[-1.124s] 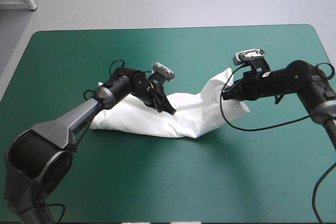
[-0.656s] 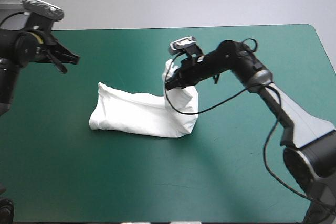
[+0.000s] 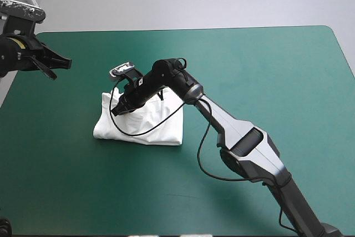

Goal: Fold the cloth

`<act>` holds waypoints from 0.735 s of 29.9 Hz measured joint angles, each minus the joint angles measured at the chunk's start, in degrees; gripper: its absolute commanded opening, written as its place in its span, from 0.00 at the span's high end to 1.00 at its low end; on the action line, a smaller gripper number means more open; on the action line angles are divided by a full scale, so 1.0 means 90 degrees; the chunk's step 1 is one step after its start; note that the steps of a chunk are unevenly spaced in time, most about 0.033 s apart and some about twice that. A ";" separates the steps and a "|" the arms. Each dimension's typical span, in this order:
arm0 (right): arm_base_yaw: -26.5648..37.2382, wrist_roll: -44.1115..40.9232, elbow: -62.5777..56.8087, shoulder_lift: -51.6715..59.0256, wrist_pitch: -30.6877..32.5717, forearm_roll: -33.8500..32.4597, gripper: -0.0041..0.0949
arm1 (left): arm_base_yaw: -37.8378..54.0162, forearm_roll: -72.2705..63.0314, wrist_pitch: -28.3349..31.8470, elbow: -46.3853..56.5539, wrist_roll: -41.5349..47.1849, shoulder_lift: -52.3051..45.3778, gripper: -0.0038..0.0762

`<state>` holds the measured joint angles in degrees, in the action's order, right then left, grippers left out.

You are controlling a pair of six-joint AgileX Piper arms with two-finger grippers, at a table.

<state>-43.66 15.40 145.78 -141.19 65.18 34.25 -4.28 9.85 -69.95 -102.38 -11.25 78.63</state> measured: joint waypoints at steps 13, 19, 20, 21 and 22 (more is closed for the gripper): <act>-0.0130 0.0625 0.0147 -0.0029 0.0021 0.1815 0.54 | 0.0000 -0.0079 0.0108 0.0325 0.0000 0.0000 0.93; -0.0113 0.1281 0.0166 -0.0010 0.0345 0.2866 0.66 | 0.0000 -0.0230 0.0164 0.0616 0.0000 0.0000 0.93; -0.0073 0.1182 0.0166 0.0002 0.0359 0.2670 0.66 | 0.0003 -0.0236 0.0183 0.0623 0.0000 0.0000 0.93; -0.0015 0.1011 0.0166 0.0034 0.0381 0.2378 0.66 | 0.0008 -0.0243 0.0207 0.0623 0.0000 0.0000 0.93; 0.0066 0.0807 0.0166 0.0083 0.0405 0.2025 0.66 | 0.0008 -0.0248 0.0242 0.0623 0.0000 0.0000 0.93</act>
<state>-43.07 22.66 147.28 -140.44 68.83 52.47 -4.21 7.62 -67.77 -96.78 -11.25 78.63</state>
